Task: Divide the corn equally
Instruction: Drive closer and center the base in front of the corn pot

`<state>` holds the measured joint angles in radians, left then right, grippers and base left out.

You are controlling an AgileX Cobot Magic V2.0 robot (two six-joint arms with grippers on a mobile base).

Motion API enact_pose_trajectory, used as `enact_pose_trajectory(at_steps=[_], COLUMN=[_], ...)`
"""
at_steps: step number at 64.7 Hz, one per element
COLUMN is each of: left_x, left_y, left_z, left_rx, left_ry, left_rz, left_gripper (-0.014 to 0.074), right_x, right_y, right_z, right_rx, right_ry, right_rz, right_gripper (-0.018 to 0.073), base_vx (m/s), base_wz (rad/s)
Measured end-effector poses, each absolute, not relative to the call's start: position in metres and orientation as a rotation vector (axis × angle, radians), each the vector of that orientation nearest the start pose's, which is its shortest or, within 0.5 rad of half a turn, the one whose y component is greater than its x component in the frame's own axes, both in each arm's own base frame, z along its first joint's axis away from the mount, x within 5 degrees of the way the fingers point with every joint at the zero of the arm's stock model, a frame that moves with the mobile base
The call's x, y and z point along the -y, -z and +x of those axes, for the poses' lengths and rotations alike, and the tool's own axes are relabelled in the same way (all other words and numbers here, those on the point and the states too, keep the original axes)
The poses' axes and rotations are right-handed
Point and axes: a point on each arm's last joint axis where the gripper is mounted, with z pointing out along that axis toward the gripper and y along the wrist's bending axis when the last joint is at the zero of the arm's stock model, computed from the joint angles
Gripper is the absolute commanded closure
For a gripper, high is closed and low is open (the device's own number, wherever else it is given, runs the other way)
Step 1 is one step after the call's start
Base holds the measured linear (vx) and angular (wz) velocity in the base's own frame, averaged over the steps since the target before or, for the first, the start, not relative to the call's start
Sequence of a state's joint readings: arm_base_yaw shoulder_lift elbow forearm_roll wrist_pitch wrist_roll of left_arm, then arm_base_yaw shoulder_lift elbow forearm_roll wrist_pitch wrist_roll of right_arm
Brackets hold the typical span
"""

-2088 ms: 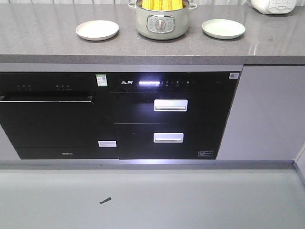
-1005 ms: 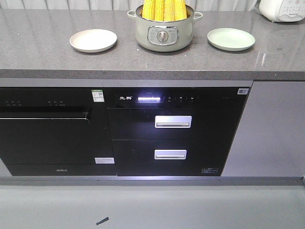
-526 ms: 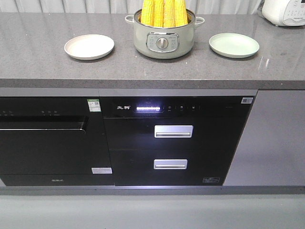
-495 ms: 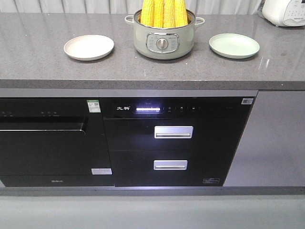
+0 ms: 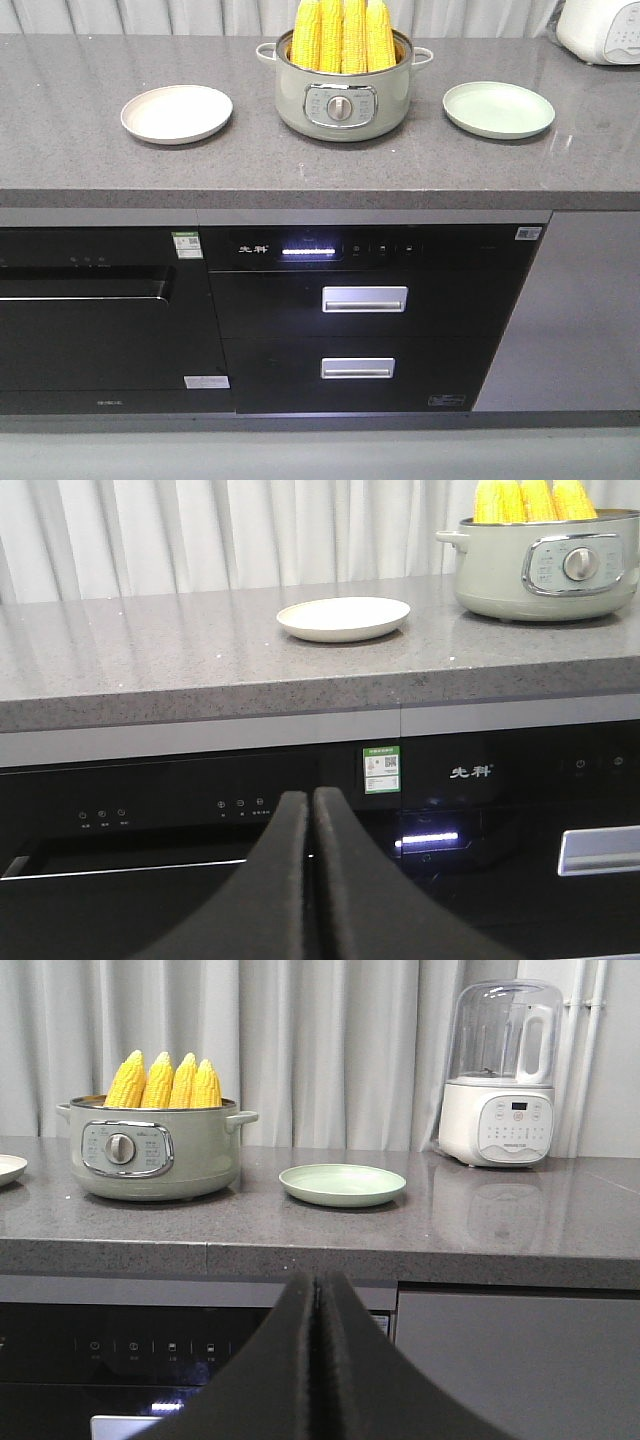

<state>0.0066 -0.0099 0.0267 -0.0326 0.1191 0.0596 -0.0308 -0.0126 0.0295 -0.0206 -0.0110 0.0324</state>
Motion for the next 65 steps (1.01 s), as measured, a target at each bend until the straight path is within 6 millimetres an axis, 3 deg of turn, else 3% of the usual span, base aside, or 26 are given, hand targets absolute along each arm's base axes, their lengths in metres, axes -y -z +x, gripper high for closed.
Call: enact_pose_trajectory(at_steps=[65], left_x=[0.0], left_y=[-0.1939], left_z=[0.0567], left_rx=[-1.619], left_ry=[-0.023], left_rz=[0.02], left_gripper=[0.0603], right_x=[0.0017], right_y=[-0.2049], right_z=[0.0564], right_rx=[-1.489], right_ry=[0.015], right_rz=[0.032], right_gripper=[0.0564], base_vx=[0.12], base_wz=[-0.01])
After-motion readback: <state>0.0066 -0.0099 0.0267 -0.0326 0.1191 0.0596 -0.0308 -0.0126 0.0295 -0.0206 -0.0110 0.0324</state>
